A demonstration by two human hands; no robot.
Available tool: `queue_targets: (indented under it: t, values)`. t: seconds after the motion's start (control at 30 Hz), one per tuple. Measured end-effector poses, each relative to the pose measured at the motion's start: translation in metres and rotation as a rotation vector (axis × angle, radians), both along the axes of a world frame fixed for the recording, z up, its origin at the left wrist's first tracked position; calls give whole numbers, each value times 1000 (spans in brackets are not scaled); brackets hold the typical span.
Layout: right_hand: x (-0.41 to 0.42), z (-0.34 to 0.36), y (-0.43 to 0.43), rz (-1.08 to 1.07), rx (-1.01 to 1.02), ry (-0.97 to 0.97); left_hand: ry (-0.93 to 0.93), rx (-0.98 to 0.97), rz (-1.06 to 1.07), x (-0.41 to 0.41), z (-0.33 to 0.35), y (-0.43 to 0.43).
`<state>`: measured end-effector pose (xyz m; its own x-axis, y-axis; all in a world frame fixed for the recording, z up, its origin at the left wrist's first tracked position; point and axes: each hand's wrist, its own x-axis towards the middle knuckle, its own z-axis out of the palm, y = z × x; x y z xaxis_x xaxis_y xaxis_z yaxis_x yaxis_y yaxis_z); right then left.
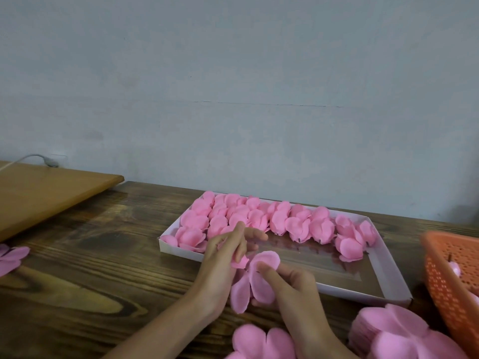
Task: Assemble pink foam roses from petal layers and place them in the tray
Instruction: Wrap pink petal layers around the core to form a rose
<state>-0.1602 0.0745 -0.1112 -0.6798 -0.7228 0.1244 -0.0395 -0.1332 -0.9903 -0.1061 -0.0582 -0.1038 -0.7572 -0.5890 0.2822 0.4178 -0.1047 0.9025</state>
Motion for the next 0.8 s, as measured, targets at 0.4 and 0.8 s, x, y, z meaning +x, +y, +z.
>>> queue_targets:
  t: [0.4, 0.8]
  values:
    - [-1, -5, -4, -22, -14, -67, 16, 4, -29, 1, 2, 4]
    - [-2, -6, -5, -51, -110, -12, -36, -127, -37, 3, 2, 5]
